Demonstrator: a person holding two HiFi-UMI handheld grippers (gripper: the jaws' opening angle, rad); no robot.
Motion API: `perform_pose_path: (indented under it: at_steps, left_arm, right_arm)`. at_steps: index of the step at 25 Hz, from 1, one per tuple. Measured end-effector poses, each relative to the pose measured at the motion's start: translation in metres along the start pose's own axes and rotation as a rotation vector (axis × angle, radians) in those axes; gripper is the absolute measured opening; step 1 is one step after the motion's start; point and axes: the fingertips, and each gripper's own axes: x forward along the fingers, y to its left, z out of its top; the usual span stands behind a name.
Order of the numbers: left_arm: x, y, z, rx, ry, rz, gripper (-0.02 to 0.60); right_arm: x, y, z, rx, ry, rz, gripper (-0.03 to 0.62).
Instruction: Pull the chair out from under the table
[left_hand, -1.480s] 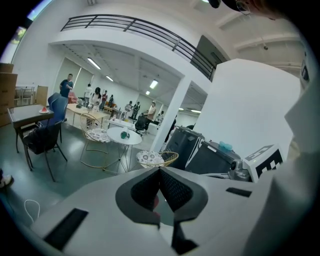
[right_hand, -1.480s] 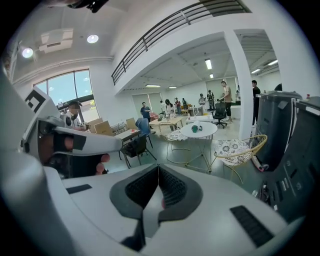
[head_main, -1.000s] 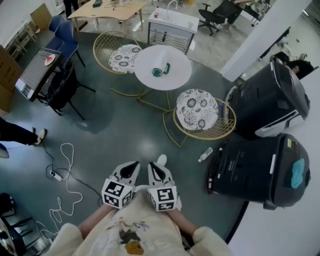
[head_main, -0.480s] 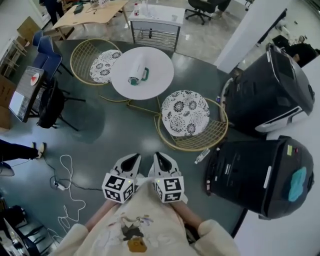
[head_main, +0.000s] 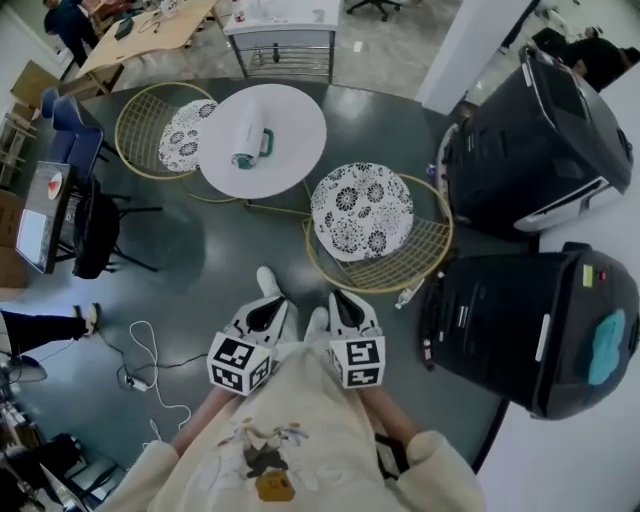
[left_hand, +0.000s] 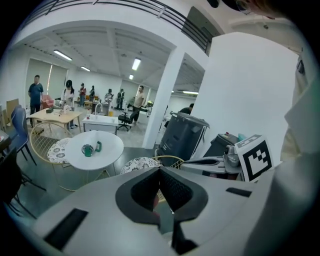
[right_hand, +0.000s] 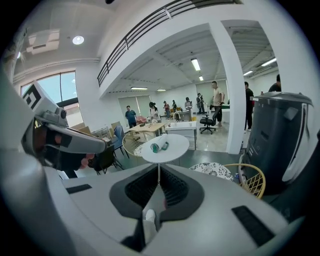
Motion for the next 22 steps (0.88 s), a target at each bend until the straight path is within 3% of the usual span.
perform_pose_path:
  at_steps: [8,15,22]
  left_arm:
    - [0.020,0.006,0.003,0.037,0.063,-0.042,0.002]
    - [0.027,-0.007,-0.003,0.089,0.069,-0.075,0.002]
    - [0.036,-0.016,-0.013,0.122,0.069,-0.079,0.002]
  right_arm:
    - [0.011,-0.057,-0.023,0.097,0.016,-0.103,0.012]
    - [0.012,-0.080,-0.044,0.148,0.050,-0.169,0.012]
    - [0.013,-0.106,-0.075,0.271,0.074,-0.258,0.012]
